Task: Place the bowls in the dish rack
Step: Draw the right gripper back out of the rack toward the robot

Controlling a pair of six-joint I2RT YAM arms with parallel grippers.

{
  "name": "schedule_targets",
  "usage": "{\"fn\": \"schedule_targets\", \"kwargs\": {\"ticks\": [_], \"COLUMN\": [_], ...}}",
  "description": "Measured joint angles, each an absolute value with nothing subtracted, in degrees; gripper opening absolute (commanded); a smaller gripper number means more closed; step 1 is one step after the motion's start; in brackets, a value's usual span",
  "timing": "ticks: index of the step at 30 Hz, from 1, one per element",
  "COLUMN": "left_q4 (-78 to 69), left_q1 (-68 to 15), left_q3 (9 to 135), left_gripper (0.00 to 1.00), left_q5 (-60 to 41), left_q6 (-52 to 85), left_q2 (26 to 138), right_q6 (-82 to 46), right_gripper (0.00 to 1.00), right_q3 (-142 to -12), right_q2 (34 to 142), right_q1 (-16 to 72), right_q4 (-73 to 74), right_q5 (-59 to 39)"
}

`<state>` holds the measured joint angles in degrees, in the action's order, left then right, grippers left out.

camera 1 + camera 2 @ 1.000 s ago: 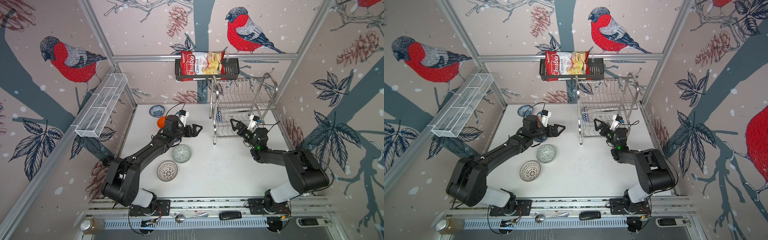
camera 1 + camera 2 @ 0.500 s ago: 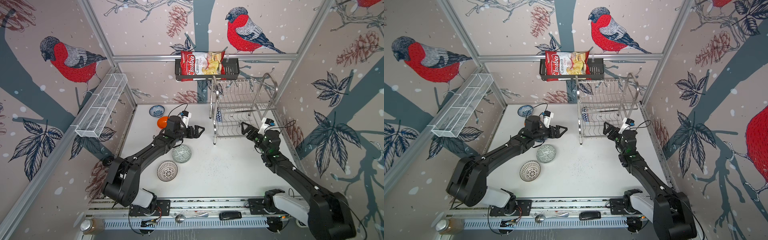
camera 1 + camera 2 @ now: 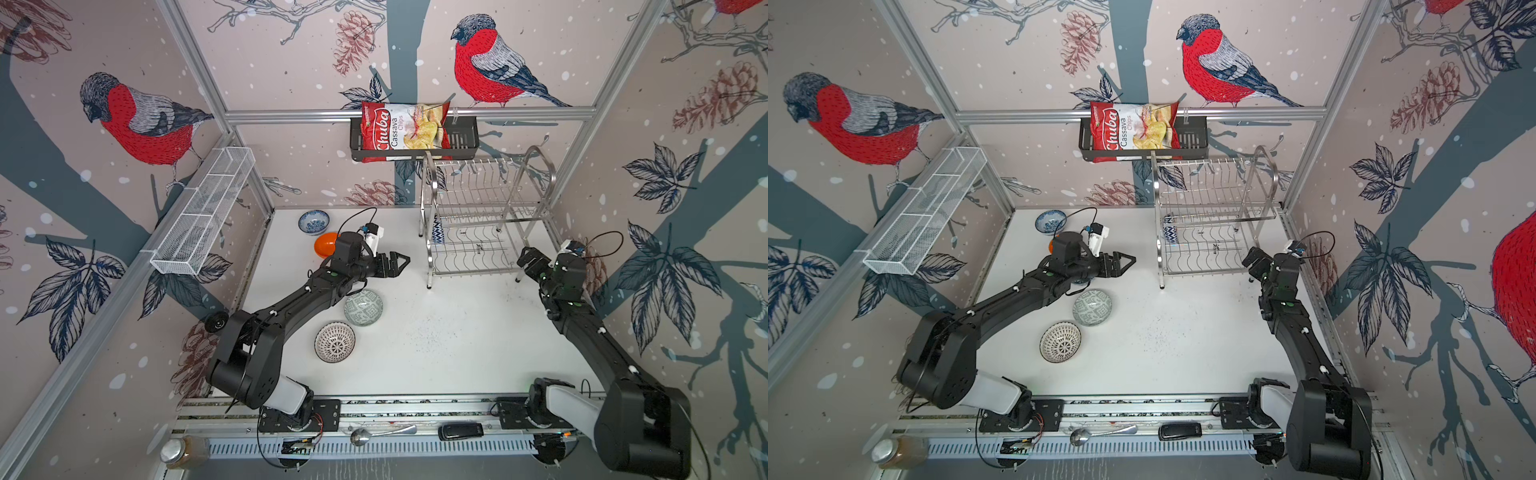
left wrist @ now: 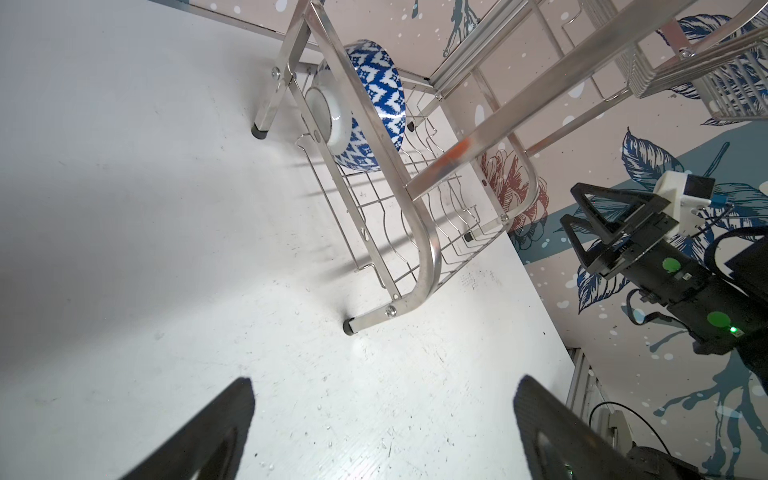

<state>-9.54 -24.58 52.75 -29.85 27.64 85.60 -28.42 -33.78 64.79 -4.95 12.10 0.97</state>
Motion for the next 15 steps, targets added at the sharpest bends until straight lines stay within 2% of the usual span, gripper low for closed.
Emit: {"fn": "schedule_targets", "kwargs": {"ticks": [8,15], "left_q4": [-9.58,-9.58], "left_q1": [-24.58,-24.58], "left_q3": [53.06,53.28], "left_gripper": [0.98,0.98], "left_q5": [-30.22,-30.28], "left_q6": [28.53,28.71], "left_q2": [86.3,86.43], "right_q6": [-26.5,-25.19], "right_gripper": [1.0,1.0], "right_q3": [-35.27,-37.19], "right_q2": [73.8,78.02], "right_q1": [-5.15,-0.67], "right_q4": [17.45,20.71], "right_q5": [-1.02,-1.34]}}
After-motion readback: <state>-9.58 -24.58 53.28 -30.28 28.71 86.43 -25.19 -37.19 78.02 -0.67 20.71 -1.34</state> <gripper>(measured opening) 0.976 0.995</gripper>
